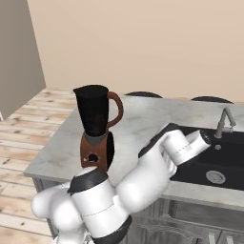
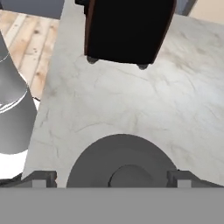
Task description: Open the blender lid, put the peach in the blender, close the lid, and start the blender.
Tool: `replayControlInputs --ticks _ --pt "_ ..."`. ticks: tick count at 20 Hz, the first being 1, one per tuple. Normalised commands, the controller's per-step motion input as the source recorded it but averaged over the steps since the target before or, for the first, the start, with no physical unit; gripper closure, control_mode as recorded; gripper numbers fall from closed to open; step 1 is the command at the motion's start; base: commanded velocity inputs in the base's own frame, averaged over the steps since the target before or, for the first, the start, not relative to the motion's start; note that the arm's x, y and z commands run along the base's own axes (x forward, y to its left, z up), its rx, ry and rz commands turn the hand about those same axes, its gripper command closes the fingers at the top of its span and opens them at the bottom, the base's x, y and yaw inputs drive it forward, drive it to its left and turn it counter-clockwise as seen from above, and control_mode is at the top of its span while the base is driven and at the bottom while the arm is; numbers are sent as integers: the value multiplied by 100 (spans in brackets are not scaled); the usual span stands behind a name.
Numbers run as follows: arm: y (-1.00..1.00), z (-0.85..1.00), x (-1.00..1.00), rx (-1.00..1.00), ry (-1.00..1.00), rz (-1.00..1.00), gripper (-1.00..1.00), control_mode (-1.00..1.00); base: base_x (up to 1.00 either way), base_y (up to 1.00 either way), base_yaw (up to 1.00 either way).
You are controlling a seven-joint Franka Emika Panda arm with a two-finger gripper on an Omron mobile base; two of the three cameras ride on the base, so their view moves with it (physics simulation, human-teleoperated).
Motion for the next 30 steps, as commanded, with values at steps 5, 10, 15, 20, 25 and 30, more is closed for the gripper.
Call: replayControlInputs --ticks 5,10,15,20,25,30 --pt "0 -40 45 0 1 2 -100 -100 0 0 0" --pt "0 -54 30 -4 0 0 -100 -100 0 0 0" --pt "0 -46 16 -3 0 2 -100 -100 0 0 0" --pt "0 -43 -3 -3 -7 2 -100 -100 0 0 0" --pt "9 -57 -33 -9 -19 0 -100 -100 0 0 0" --pt "10 -93 -1 -22 -8 0 -100 -100 0 0 0"
